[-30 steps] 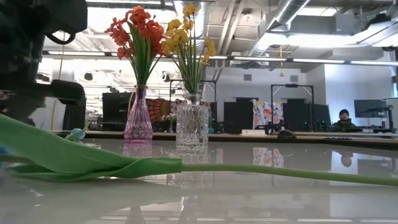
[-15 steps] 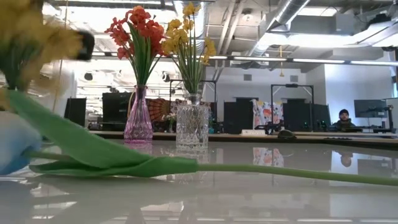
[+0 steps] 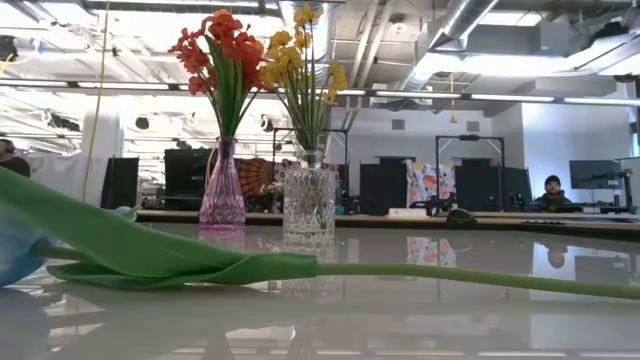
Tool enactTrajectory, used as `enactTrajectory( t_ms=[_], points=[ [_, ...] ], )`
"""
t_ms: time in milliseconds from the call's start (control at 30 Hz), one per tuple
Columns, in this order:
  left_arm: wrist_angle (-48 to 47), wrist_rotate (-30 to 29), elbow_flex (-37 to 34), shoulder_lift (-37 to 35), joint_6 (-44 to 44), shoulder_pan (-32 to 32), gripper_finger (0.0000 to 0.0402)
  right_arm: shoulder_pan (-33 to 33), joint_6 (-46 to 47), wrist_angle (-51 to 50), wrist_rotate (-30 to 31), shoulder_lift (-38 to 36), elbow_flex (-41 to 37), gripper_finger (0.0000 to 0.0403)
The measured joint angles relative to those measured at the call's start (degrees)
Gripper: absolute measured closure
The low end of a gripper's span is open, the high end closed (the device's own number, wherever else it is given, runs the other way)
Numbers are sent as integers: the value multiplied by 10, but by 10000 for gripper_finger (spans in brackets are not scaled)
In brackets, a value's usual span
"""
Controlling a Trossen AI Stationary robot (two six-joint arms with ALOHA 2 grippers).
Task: Sort flowers into vase by color
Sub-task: Put the yellow flowers into the transparent vase
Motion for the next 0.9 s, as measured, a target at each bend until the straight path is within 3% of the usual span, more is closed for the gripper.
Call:
enactTrajectory(
  t_ms=[133, 300, 533, 767, 900],
  points=[
    [114, -25, -1, 50, -3, 0, 391, -27, -111, 108, -6, 0, 0, 148],
    [204, -28, -1, 134, -25, 0, 391, -57, -189, 194, -68, -1, 0, 148],
    [308, -86, -1, 218, -22, 0, 391, -84, -172, 205, -204, -1, 0, 148],
    [318, -131, -1, 248, -25, 0, 391, -90, -170, 210, -212, -1, 0, 149],
    [318, -159, -1, 248, -25, 0, 391, -94, -164, 207, -211, -1, 0, 176]
  ],
)
